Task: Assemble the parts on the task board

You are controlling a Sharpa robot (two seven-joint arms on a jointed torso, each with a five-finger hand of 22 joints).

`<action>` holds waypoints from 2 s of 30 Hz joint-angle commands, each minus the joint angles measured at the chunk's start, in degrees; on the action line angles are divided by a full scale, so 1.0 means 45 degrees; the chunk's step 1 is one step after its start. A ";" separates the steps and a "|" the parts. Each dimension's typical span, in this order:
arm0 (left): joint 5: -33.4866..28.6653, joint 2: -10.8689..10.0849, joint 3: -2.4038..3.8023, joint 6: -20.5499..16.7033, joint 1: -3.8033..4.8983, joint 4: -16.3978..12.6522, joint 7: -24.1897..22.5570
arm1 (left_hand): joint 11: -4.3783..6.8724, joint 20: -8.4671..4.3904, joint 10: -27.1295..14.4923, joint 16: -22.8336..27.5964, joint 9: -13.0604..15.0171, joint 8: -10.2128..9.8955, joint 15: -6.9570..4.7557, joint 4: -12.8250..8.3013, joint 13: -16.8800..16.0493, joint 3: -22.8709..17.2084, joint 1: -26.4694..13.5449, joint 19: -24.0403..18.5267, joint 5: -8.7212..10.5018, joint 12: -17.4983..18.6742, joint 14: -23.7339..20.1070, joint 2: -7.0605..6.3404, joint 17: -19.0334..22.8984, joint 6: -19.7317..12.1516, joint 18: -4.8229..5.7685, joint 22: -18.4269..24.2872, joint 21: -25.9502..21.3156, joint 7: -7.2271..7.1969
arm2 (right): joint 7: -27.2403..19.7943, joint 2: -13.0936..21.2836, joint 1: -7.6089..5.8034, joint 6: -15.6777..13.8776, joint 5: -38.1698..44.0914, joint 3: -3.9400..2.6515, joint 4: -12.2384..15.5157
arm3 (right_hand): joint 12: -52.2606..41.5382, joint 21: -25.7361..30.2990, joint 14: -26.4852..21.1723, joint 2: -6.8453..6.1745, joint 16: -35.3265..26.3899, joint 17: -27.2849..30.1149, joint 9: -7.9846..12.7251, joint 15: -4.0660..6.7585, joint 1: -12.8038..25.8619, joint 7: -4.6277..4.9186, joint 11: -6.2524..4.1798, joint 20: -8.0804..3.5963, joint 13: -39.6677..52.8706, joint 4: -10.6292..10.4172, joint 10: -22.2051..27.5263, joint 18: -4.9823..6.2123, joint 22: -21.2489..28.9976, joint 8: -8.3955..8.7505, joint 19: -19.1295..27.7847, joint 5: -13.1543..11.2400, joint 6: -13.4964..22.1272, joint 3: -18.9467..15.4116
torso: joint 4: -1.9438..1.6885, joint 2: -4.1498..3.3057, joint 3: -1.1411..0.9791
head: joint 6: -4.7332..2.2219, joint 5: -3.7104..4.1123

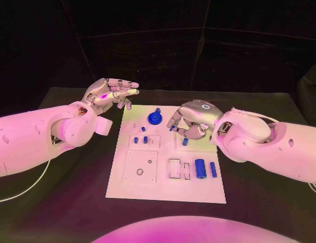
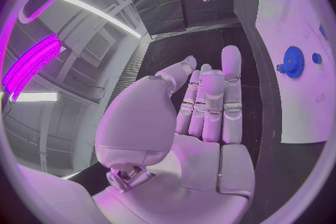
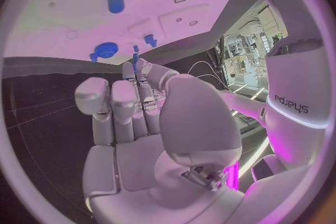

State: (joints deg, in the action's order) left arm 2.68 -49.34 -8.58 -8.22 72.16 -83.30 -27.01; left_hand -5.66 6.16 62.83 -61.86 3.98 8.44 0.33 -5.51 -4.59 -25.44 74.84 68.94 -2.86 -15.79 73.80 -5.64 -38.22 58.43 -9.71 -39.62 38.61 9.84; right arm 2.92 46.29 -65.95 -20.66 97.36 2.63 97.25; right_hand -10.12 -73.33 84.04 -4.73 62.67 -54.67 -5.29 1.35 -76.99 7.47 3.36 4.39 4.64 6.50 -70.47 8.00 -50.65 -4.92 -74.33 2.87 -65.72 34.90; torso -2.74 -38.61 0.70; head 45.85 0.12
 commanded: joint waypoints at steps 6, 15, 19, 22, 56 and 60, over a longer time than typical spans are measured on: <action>-0.0070 0.0252 0.0015 0.0150 0.0028 0.0035 -0.0114 | -0.0021 0.0043 -0.0131 0.0036 -0.0019 -0.0021 0.0091 0.0021 0.0017 0.0177 -0.0198 -0.0038 0.0029 -0.0088 -0.0066 0.0006 0.0054 -0.0092 -0.0151 0.0043 -0.0082 0.0045 | -0.0459 -0.1255 0.0574 0.0938 -0.0209 0.0101 -0.0313 | 0.0080 -0.0044 0.0271 0.0004 0.0021 0.0031 0.0023 0.0004 -0.0025 0.0095 0.0056 0.0020 -0.0028 -0.0003 0.0092 -0.0235 0.0007 0.0057 -0.0013 0.0079 0.0040 0.0118 | -0.0012 -0.0028 0.0015 | 0.0160 -0.0321; -0.0070 0.0343 0.0017 0.0118 0.0040 0.0058 -0.0113 | -0.0029 0.0051 -0.0157 0.0051 -0.0021 -0.0027 0.0099 0.0035 0.0020 0.0234 -0.0225 -0.0036 0.0028 -0.0102 -0.0082 -0.0008 0.0094 -0.0113 -0.0151 0.0060 -0.0106 0.0053 | -0.0478 -0.1924 0.1048 0.1515 -0.0059 0.0265 -0.0606 | 0.0096 -0.0051 0.0266 0.0014 0.0033 0.0033 0.0029 -0.0003 -0.0029 0.0106 0.0066 0.0027 -0.0037 0.0008 0.0104 -0.0232 0.0009 0.0074 0.0000 0.0085 0.0058 0.0133 | 0.0019 -0.0017 -0.0009 | 0.0330 -0.0572; -0.0070 0.0372 0.0017 0.0124 0.0042 0.0078 -0.0110 | -0.0029 0.0051 -0.0157 0.0051 -0.0021 -0.0027 0.0099 0.0035 0.0020 0.0234 -0.0225 -0.0036 0.0028 -0.0102 -0.0082 -0.0008 0.0094 -0.0113 -0.0151 0.0060 -0.0106 0.0053 | -0.0379 -0.2069 0.1153 0.1718 0.0093 0.0283 -0.0675 | 0.0099 -0.0054 0.0265 0.0014 0.0032 0.0036 0.0030 -0.0004 -0.0028 0.0109 0.0068 0.0028 -0.0039 0.0009 0.0107 -0.0232 0.0007 0.0077 0.0001 0.0085 0.0062 0.0134 | 0.0015 -0.0002 -0.0020 | 0.0385 -0.0637; -0.0070 0.0386 0.0017 0.0135 0.0043 0.0090 -0.0104 | -0.0031 0.0054 -0.0167 0.0059 -0.0021 -0.0029 0.0102 0.0037 0.0021 0.0250 -0.0230 -0.0036 0.0028 -0.0107 -0.0090 -0.0010 0.0113 -0.0121 -0.0151 0.0066 -0.0114 0.0056 | -0.0310 -0.2113 0.1181 0.1781 0.0202 0.0288 -0.0692 | 0.0099 -0.0054 0.0265 0.0014 0.0032 0.0036 0.0030 -0.0004 -0.0028 0.0109 0.0068 0.0028 -0.0039 0.0009 0.0107 -0.0232 0.0007 0.0077 0.0001 0.0085 0.0062 0.0134 | 0.0013 -0.0007 -0.0028 | 0.0382 -0.0624; -0.0071 0.0449 0.0016 0.0267 0.0041 0.0147 0.0038 | -0.0073 0.0082 -0.0281 0.0071 -0.0025 -0.0052 0.0134 0.0084 0.0033 0.0392 -0.0281 -0.0031 0.0028 -0.0136 -0.0123 0.0005 0.0178 -0.0202 -0.0150 0.0118 -0.0184 0.0102 | 0.0406 -0.2434 0.1320 0.2451 0.1314 0.0295 -0.0834 | 0.0118 -0.0059 0.0259 0.0012 0.0048 0.0039 0.0035 -0.0018 -0.0002 0.0125 0.0083 0.0040 -0.0050 0.0009 0.0118 -0.0228 0.0021 0.0094 0.0025 0.0086 0.0075 0.0126 | 0.0043 -0.0019 -0.0035 | 0.0483 -0.0717; -0.0071 0.0449 0.0016 0.0273 0.0041 0.0149 0.0046 | -0.0076 0.0084 -0.0290 0.0068 -0.0025 -0.0053 0.0137 0.0089 0.0034 0.0404 -0.0286 -0.0030 0.0028 -0.0139 -0.0123 0.0007 0.0177 -0.0207 -0.0149 0.0122 -0.0189 0.0106 | 0.0447 -0.2457 0.1332 0.2523 0.1385 0.0296 -0.0834 | 0.0121 -0.0062 0.0258 0.0003 0.0059 0.0033 0.0035 -0.0021 0.0002 0.0124 0.0083 0.0043 -0.0052 0.0016 0.0117 -0.0227 0.0022 0.0096 0.0030 0.0087 0.0075 0.0121 | 0.0026 -0.0008 -0.0022 | 0.0495 -0.0699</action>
State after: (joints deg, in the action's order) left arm 2.64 -47.37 -8.55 -7.81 72.24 -82.56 -26.71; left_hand -6.15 6.16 61.93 -61.86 3.92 8.44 0.72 -4.98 -4.50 -23.95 74.18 68.94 -2.86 -16.22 73.41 -5.44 -37.47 57.94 -9.71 -39.12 37.94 10.33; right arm 4.20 35.27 -59.95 -10.54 102.27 3.93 93.47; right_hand -9.85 -73.33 84.04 -4.75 62.67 -54.45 -5.08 1.34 -76.98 7.64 3.71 4.39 4.43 6.47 -70.12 8.01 -50.52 -4.59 -74.32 3.04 -65.47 35.20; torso -2.60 -38.67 0.58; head 48.03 -3.09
